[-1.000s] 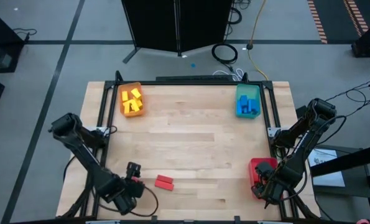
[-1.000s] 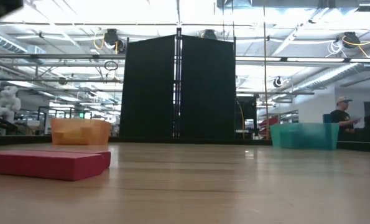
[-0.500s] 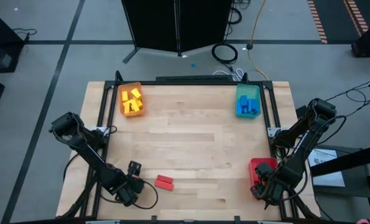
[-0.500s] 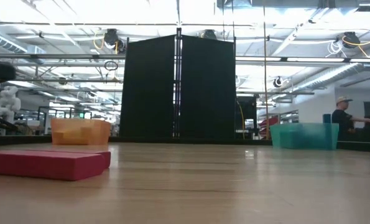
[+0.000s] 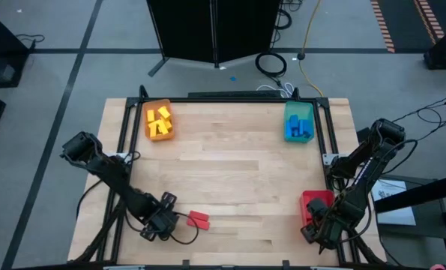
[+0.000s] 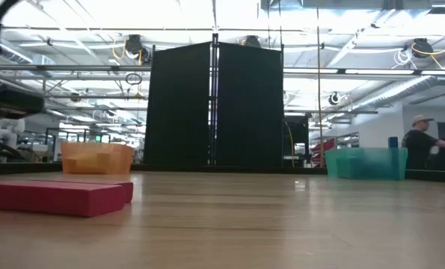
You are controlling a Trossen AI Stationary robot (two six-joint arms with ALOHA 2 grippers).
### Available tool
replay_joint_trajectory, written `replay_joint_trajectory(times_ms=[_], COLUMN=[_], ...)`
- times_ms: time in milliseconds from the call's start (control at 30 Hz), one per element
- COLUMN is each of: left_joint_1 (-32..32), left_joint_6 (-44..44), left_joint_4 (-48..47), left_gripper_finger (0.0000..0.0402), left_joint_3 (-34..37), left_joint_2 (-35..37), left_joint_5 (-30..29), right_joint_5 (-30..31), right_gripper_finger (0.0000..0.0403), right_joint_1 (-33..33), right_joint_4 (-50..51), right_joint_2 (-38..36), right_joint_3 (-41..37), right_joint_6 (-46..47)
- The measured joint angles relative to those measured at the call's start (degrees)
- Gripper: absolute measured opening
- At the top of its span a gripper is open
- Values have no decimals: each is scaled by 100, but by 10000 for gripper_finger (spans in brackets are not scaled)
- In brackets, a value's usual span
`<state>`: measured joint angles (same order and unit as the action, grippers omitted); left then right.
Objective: Sort blocks
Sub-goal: Put the red block into the red bin
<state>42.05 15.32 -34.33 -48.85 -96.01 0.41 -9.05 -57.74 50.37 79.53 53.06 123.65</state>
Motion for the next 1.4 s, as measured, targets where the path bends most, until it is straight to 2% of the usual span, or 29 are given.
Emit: replay_joint_trajectory(times_ms=[133,300,533,733,800,867,967,1067,1133,1200,1300,1400], left_joint_1=[-81,-89,-111,-370,-496,-629,-847,-1077,-1239,-1403,-1621,-1833], left_joint_6=[-44,-62,227,519,625,717,830,837,812,710,499,247], left_joint_4=[-47,-142,-446,-886,-1094,-1255,-1372,-1375,-1269,-1162,-501,258], left_gripper_finger=[188,81,75,75,75,75,78,79,80,81,82,82], left_joint_3=[-1,-93,-341,-637,-763,-891,-1132,-1408,-1631,-1866,-2167,-2415], left_joint_2=[0,-13,67,492,695,899,1207,1478,1606,1718,1846,1883], left_joint_5=[60,66,-60,-409,-671,-967,-1400,-1812,-2094,-2373,-2660,-2746], right_joint_5=[4,2,64,589,974,1645,3225,5199,6080,6291,6317,6350], right_gripper_finger=[290,290,290,290,290,290,290,290,290,290,290,290], right_joint_1=[1,0,-1,-1,-1,-1,64,197,333,562,1093,1718], right_joint_4=[-286,-540,-1135,-1623,-1755,-1918,-2072,-2336,-2530,-2583,-2611,-3260], right_joint_2=[0,0,0,-135,-285,-488,-898,-1304,-1533,-1682,-1756,-1716], right_joint_3=[0,0,0,0,0,0,0,0,2,2,2,2], right_joint_6=[-10,11,-143,-181,-231,-366,-911,-1955,-2660,-3362,-4374,-6145])
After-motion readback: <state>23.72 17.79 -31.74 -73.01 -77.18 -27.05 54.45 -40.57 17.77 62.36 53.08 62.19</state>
